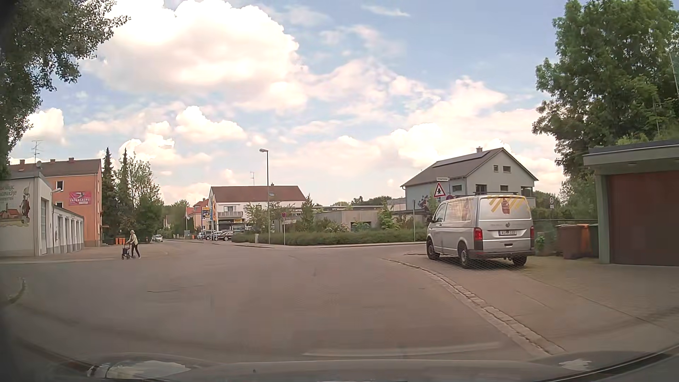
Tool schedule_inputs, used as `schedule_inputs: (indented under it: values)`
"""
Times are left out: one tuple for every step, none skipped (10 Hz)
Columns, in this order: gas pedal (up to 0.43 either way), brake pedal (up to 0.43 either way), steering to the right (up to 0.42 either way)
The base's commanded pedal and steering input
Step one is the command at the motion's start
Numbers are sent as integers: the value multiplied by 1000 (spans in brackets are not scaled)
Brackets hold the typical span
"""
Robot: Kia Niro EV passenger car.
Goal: Follow the waypoints while adhering to traffic rules and regulations
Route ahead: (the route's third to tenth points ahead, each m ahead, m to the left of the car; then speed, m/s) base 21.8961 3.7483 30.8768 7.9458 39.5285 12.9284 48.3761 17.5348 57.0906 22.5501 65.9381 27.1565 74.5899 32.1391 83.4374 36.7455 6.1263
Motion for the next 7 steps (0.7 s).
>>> schedule_inputs:
  values:
    - [20,18,-23]
    - [20,18,-26]
    - [20,18,-30]
    - [20,24,-34]
    - [20,18,-36]
    - [20,18,-37]
    - [20,18,-41]
